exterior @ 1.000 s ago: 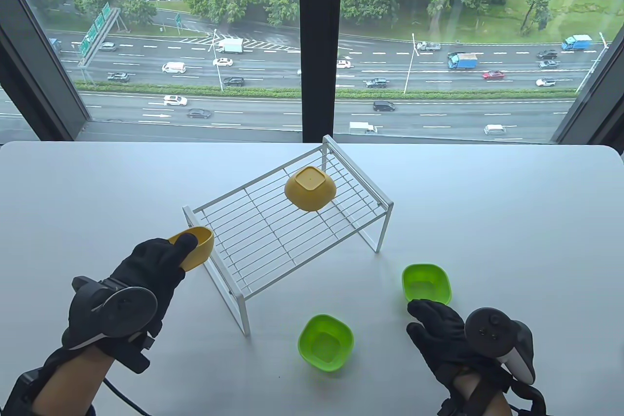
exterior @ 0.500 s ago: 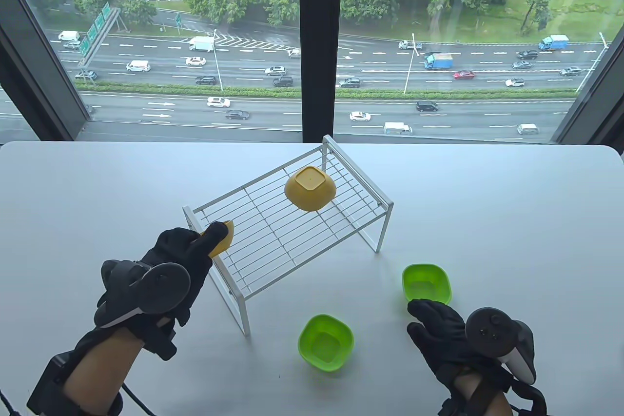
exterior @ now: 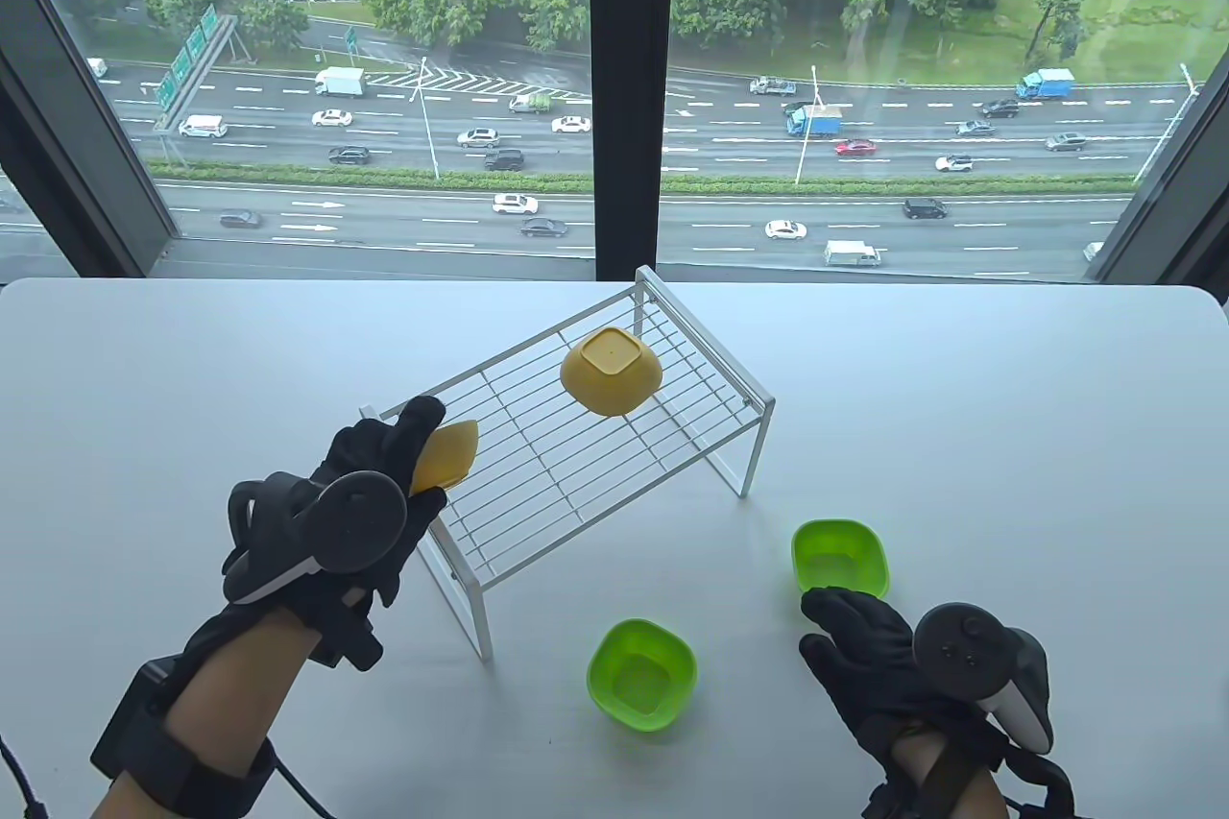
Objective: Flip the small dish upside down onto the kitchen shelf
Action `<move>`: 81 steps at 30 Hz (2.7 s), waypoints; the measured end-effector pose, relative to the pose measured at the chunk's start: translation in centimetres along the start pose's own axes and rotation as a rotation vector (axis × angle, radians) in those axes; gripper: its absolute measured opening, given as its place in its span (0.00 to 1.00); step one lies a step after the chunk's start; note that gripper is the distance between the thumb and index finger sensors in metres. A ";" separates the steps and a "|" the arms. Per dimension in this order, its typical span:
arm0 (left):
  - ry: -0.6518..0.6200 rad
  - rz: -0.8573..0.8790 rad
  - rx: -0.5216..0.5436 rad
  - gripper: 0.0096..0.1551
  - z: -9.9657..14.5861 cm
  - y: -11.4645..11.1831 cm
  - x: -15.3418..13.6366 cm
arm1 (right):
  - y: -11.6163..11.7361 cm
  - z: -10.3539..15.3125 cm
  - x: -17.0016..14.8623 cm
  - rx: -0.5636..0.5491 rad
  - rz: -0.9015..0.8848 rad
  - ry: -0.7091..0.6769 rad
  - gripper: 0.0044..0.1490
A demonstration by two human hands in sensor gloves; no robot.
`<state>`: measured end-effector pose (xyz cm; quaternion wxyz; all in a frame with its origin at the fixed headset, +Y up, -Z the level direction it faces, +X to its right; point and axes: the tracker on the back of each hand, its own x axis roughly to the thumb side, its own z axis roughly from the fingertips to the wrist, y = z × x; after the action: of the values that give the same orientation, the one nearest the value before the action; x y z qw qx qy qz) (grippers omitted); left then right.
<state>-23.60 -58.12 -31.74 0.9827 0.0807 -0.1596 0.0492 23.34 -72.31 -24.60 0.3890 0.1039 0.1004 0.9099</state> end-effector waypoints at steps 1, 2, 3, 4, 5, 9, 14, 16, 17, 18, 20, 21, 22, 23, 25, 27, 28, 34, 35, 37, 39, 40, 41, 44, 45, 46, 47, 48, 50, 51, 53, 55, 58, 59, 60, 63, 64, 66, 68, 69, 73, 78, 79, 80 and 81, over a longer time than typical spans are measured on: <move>0.004 0.003 -0.002 0.51 -0.1 0.0 0.0 | 0.0 0.0 0.0 0.000 0.000 0.000 0.49; 0.009 0.004 -0.001 0.51 -0.3 0.0 0.1 | 0.0 0.0 0.0 0.000 0.001 0.000 0.48; 0.010 0.011 0.003 0.50 -0.6 0.0 0.2 | 0.0 0.0 0.0 0.000 0.001 0.001 0.48; 0.011 0.015 0.015 0.49 -0.7 0.0 0.2 | 0.0 0.0 0.0 0.000 0.001 0.001 0.48; 0.029 0.013 0.040 0.49 -0.8 0.1 0.3 | 0.0 0.0 0.0 0.001 0.001 0.000 0.48; 0.063 -0.030 0.109 0.47 -1.2 0.0 0.7 | 0.0 -0.1 0.1 0.006 0.003 -0.001 0.48; 0.052 -0.031 0.157 0.46 -1.6 -0.3 1.2 | -0.1 -0.2 0.1 0.008 0.001 -0.002 0.49; 0.049 -0.032 0.167 0.46 -1.9 -0.4 1.5 | -0.1 -0.2 0.2 0.008 0.000 -0.002 0.48; 0.051 -0.040 0.162 0.46 -2.1 -0.5 1.6 | -0.2 -0.2 0.2 0.007 -0.001 -0.003 0.48; 0.053 -0.038 0.156 0.46 -2.2 -0.6 1.6 | -0.2 -0.2 0.2 0.006 -0.002 -0.004 0.49; 0.056 -0.020 0.147 0.45 -2.6 -0.7 1.8 | -0.2 -0.2 0.2 0.006 -0.005 -0.005 0.49; 0.060 -0.015 0.143 0.45 -2.8 -0.7 1.8 | -0.2 -0.2 0.2 0.006 -0.006 -0.005 0.49; 0.064 -0.003 0.137 0.45 -3.0 -0.7 1.9 | -0.3 -0.2 0.2 0.006 -0.006 -0.006 0.49; 0.074 0.014 0.128 0.45 -3.3 -0.8 1.9 | -0.3 -0.2 0.2 0.007 -0.006 -0.006 0.49; 0.087 0.047 0.112 0.45 -3.7 -0.8 2.0 | -0.3 -0.2 0.2 0.004 -0.003 -0.002 0.49; 0.102 0.078 0.094 0.44 -4.3 -0.7 2.1 | -0.4 -0.2 0.2 0.009 -0.006 -0.002 0.49; 0.117 0.095 0.078 0.44 -4.5 -0.8 2.2 | -0.4 -0.2 0.2 0.009 -0.006 -0.002 0.49; 0.176 0.122 -0.008 0.39 -5.5 -1.3 1.8 | -0.5 -0.2 0.2 0.009 -0.007 -0.004 0.49; 0.200 0.127 -0.033 0.38 -5.6 -1.5 1.5 | -0.6 -0.2 0.2 0.007 -0.005 -0.003 0.49; 0.216 0.163 -0.057 0.36 -5.8 -1.8 1.1 | -0.6 -0.3 0.2 0.008 -0.007 -0.003 0.49; 0.242 0.190 -0.083 0.36 -5.9 -2.1 0.6 | -0.6 -0.3 0.2 0.011 -0.008 -0.004 0.49; 0.248 0.187 -0.082 0.36 -6.0 -2.3 0.4 | -0.7 -0.3 0.2 0.012 -0.009 -0.005 0.49; 0.253 0.191 -0.080 0.36 -6.1 -2.4 0.2 | -0.7 -0.3 0.2 0.013 -0.009 -0.005 0.49; 0.250 0.206 -0.108 0.35 -6.3 -3.0 0.1 | -0.7 -0.3 0.3 0.017 -0.011 -0.004 0.49; 0.245 0.193 -0.110 0.35 -6.3 -3.1 0.2 | -0.7 -0.3 0.3 0.018 -0.012 -0.004 0.49; 0.245 0.160 -0.106 0.35 -6.4 -3.2 0.4 | -0.7 -0.3 0.3 0.020 -0.013 -0.002 0.49; 0.251 0.128 -0.102 0.35 -6.5 -3.3 0.5 | -0.7 -0.3 0.3 0.022 -0.014 -0.001 0.49; 0.266 0.083 -0.100 0.35 -6.5 -3.4 0.6 | -0.7 -0.3 0.3 0.025 -0.017 0.001 0.49; 0.294 0.065 -0.106 0.35 -6.8 -3.5 0.2 | -0.6 -0.3 0.3 0.033 -0.019 0.003 0.49; 0.304 0.083 -0.111 0.35 -6.8 -3.6 0.0 | -0.6 -0.2 0.3 0.035 -0.018 0.002 0.49; 0.328 0.120 -0.136 0.35 -7.0 -3.9 -0.7 | -0.6 -0.3 0.3 0.038 -0.016 0.001 0.49; 0.358 0.148 -0.147 0.35 -7.2 -4.4 -1.4 | -0.6 -0.3 0.3 0.040 -0.019 0.002 0.49; 0.375 0.129 -0.151 0.32 -7.5 -4.9 -2.1 | -0.6 -0.3 0.4 0.042 -0.022 0.004 0.49; 0.373 0.118 -0.153 0.31 -7.7 -5.2 -2.2 | -0.6 -0.3 0.4 0.044 -0.024 0.006 0.49; 0.375 0.123 -0.163 0.31 -7.7 -5.3 -2.2 | -0.6 -0.3 0.3 0.044 -0.026 0.008 0.49; 0.369 0.107 -0.172 0.31 -8.0 -5.4 -2.1 | -0.6 -0.3 0.2 0.043 -0.034 0.014 0.49; 0.362 0.089 -0.150 0.31 -8.0 -5.2 -2.1 | -0.6 -0.3 0.2 0.041 -0.034 0.014 0.49; 0.346 0.067 -0.070 0.32 -7.7 -4.6 -2.3 | -0.7 -0.3 0.3 0.039 -0.032 0.011 0.49; 0.307 0.131 0.027 0.33 -7.0 -4.0 -2.8 | -0.7 -0.4 0.2 0.038 -0.034 0.011 0.49; 0.300 0.152 0.058 0.34 -6.7 -3.8 -3.0 | -0.7 -0.4 0.2 0.038 -0.035 0.011 0.49; 0.248 0.247 0.171 0.34 -4.9 -2.5 -3.8 | -0.7 -0.3 0.2 0.040 -0.035 0.011 0.49; 0.119 0.258 0.334 0.37 -1.8 -0.2 -4.2 | -0.7 -0.3 0.2 0.035 -0.042 0.012 0.49; 0.106 0.263 0.340 0.37 -1.2 0.0 -4.3 | -0.7 -0.3 0.2 0.034 -0.042 0.013 0.49; 0.093 0.263 0.339 0.38 -0.5 0.1 -4.4 | -0.7 -0.3 0.2 0.033 -0.043 0.014 0.49; 0.080 0.247 0.339 0.38 0.2 0.2 -4.7 | -0.7 -0.3 0.2 0.033 -0.043 0.015 0.49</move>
<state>-28.09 -58.34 -33.02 0.9471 0.2226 -0.1185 0.1984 23.64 -71.71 -25.06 0.4058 0.1012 0.1203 0.9003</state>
